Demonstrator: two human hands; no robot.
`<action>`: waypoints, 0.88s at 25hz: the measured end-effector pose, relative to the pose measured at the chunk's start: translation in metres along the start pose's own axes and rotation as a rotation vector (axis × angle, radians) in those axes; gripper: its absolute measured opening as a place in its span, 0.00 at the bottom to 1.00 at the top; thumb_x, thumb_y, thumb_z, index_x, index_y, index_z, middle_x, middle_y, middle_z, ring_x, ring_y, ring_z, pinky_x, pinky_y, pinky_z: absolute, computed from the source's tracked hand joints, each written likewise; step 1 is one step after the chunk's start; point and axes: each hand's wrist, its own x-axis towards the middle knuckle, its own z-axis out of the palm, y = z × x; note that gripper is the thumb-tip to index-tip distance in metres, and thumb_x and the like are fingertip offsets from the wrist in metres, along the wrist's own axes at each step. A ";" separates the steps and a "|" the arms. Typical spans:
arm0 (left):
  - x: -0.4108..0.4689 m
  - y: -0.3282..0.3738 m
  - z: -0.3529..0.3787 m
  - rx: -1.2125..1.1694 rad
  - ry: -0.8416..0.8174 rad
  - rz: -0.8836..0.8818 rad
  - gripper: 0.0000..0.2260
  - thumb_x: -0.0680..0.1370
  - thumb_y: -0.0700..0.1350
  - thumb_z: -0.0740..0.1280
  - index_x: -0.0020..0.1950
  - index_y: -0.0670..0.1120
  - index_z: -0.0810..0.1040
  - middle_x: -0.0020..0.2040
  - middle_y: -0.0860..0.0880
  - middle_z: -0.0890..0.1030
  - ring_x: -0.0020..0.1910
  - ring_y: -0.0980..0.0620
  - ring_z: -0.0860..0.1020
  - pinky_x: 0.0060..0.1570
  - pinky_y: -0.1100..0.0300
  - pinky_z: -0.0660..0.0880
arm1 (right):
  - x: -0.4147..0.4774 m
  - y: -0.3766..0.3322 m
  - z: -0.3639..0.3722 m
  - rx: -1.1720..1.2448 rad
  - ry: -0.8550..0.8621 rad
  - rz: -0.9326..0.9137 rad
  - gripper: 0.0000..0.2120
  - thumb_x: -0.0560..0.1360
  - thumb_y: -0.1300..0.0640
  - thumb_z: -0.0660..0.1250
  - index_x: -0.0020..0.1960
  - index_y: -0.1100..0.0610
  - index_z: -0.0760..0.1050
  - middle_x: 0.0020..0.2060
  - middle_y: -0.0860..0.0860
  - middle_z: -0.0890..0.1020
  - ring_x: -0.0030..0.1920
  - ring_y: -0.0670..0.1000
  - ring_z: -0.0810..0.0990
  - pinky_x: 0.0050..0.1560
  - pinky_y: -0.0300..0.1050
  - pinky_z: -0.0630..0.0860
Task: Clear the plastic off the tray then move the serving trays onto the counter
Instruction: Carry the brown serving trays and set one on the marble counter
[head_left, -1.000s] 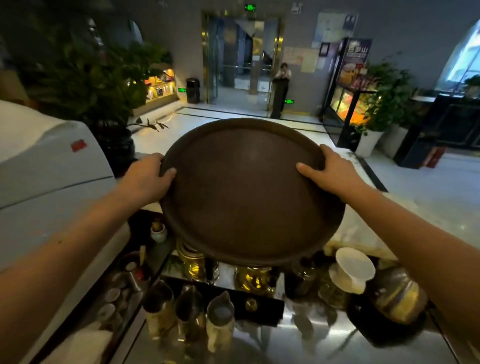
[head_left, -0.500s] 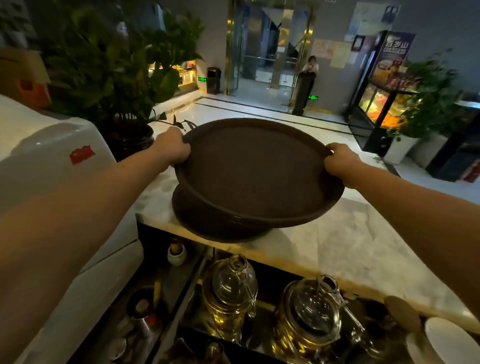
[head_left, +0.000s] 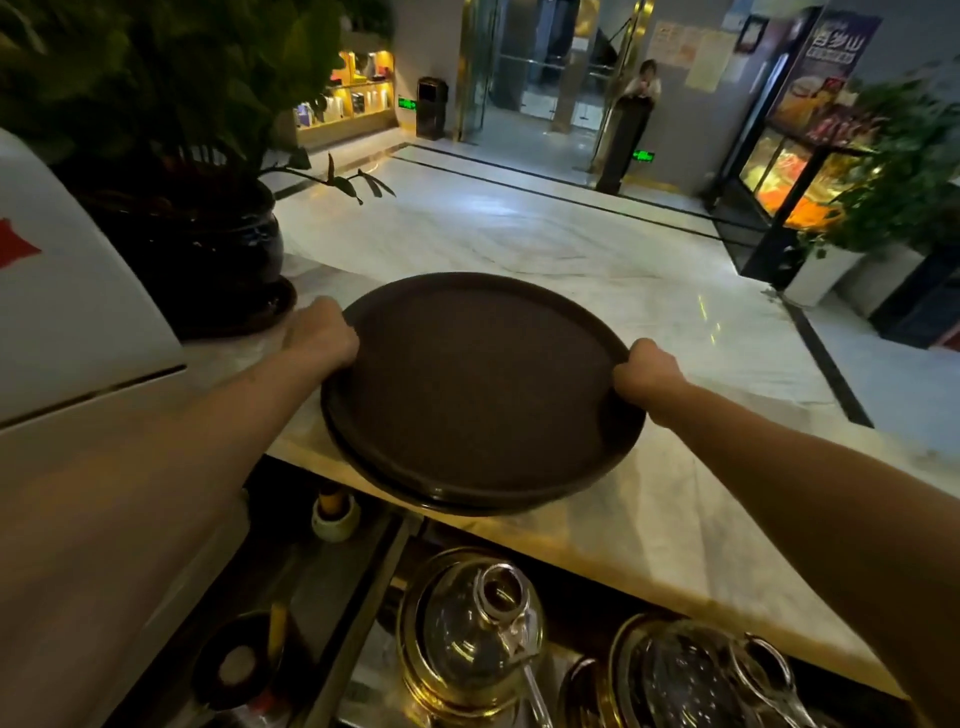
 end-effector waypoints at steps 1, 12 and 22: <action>0.000 -0.006 0.006 0.010 -0.001 -0.001 0.14 0.79 0.42 0.64 0.63 0.38 0.76 0.60 0.37 0.78 0.59 0.36 0.77 0.54 0.47 0.75 | 0.003 0.001 0.006 -0.010 -0.021 0.005 0.11 0.78 0.63 0.58 0.59 0.67 0.69 0.55 0.64 0.76 0.53 0.62 0.76 0.56 0.56 0.76; -0.003 -0.005 0.018 0.268 -0.100 0.022 0.12 0.78 0.39 0.63 0.59 0.35 0.74 0.60 0.35 0.76 0.57 0.37 0.76 0.46 0.52 0.71 | 0.013 0.010 0.019 -0.061 -0.066 -0.004 0.01 0.78 0.64 0.59 0.48 0.62 0.67 0.44 0.59 0.74 0.45 0.58 0.76 0.47 0.52 0.79; -0.025 0.026 -0.011 0.508 -0.321 0.084 0.17 0.79 0.42 0.62 0.66 0.36 0.69 0.62 0.38 0.75 0.58 0.40 0.77 0.46 0.54 0.74 | 0.001 0.022 0.029 0.001 -0.035 -0.038 0.08 0.75 0.62 0.62 0.54 0.61 0.71 0.57 0.61 0.73 0.52 0.60 0.77 0.53 0.52 0.78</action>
